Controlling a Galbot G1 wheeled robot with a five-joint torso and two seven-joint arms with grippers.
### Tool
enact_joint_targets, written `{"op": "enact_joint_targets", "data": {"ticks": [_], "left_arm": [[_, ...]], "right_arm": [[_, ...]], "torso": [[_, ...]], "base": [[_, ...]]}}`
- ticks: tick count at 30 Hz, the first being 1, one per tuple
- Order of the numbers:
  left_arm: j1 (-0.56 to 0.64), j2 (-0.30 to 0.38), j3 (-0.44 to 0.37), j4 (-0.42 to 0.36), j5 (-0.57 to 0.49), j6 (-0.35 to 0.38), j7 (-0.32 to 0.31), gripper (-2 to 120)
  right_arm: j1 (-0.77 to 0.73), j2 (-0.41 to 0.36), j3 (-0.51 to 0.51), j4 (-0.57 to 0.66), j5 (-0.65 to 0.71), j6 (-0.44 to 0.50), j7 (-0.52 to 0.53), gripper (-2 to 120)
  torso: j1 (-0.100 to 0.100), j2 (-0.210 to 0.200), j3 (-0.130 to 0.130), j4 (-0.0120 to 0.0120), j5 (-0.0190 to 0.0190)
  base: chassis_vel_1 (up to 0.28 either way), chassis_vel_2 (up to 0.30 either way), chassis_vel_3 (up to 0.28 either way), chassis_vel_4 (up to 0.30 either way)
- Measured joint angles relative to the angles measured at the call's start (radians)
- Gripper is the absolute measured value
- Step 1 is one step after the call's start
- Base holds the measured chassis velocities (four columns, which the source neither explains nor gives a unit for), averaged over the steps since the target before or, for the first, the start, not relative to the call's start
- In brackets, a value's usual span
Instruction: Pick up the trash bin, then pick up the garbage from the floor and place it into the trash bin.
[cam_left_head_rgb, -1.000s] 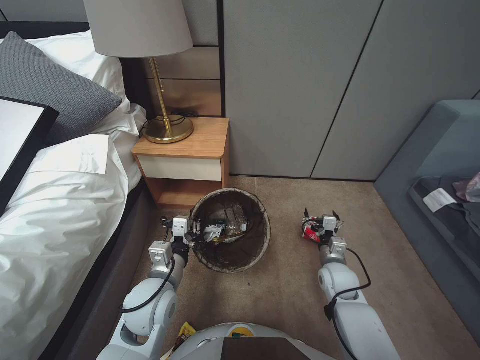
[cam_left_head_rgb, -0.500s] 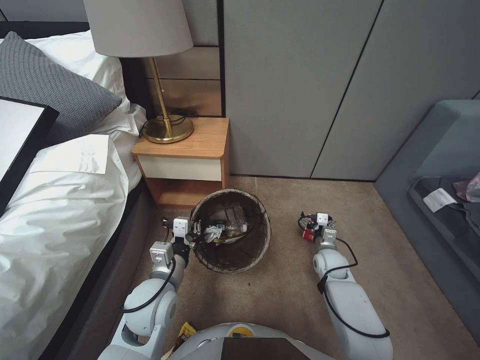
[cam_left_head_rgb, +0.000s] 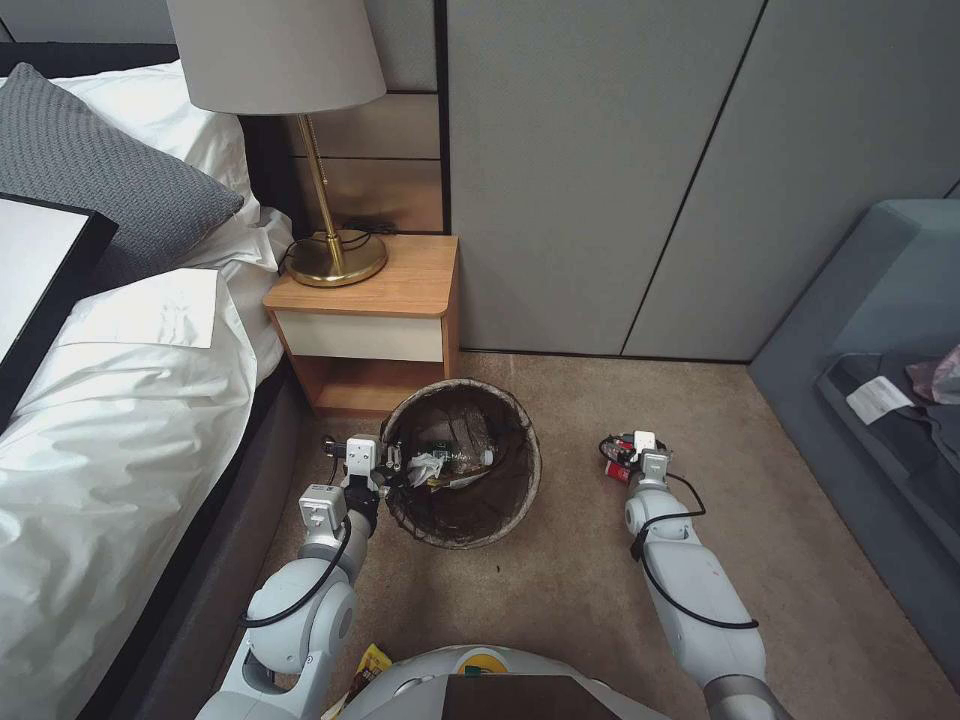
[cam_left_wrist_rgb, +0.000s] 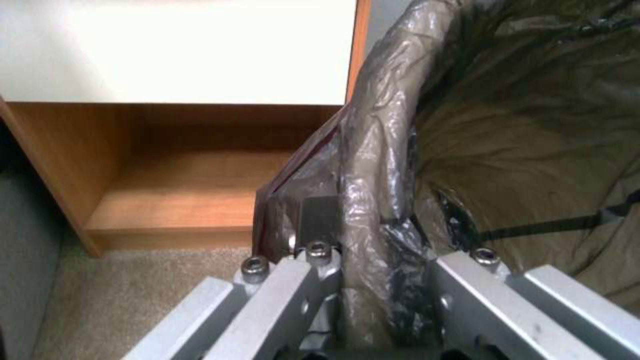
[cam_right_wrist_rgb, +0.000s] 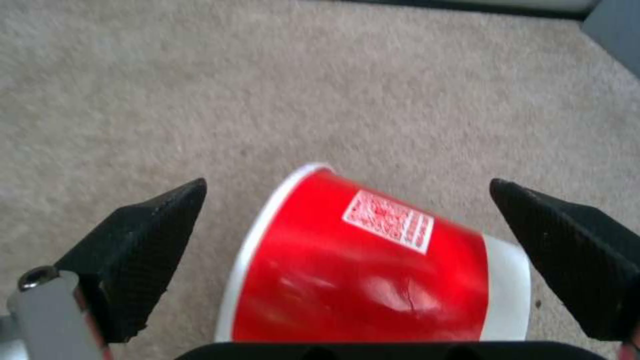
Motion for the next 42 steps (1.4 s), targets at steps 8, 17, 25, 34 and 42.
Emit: {"op": "enact_joint_targets", "data": {"ticks": [8,17,25,34,42], "left_arm": [[0.002,0.000,0.003,0.000,0.003,0.000,0.000,0],[0.004,0.002,0.005,-0.003,0.003,0.000,-0.001,0],[0.004,0.002,0.006,-0.007,0.003,0.001,-0.001,0],[0.001,0.003,0.003,-0.010,0.001,0.002,-0.001,0],[-0.002,0.003,0.003,-0.010,-0.002,0.002,-0.001,0]], "right_arm": [[0.033,0.003,0.000,-0.079,-0.014,0.001,0.015,100],[0.043,0.005,0.001,-0.122,-0.025,0.011,0.027,100],[0.051,0.008,0.001,-0.148,-0.035,0.021,0.026,72],[0.051,0.010,0.001,-0.158,-0.040,0.032,0.024,37],[0.040,0.006,0.004,-0.148,-0.040,0.035,0.023,9]], "torso": [[0.000,0.000,0.000,0.0001,-0.0001],[0.000,0.000,0.000,0.0002,-0.0001],[0.000,0.000,0.000,0.0003,-0.0002],[0.000,0.000,0.000,0.0003,0.0001],[0.000,0.000,0.000,0.0001,0.0001]], "base": [[0.000,0.000,0.000,0.000],[0.000,0.000,0.000,0.000],[0.000,0.000,0.000,0.000],[0.000,0.000,0.000,0.000],[0.000,0.000,0.000,0.000]]}}
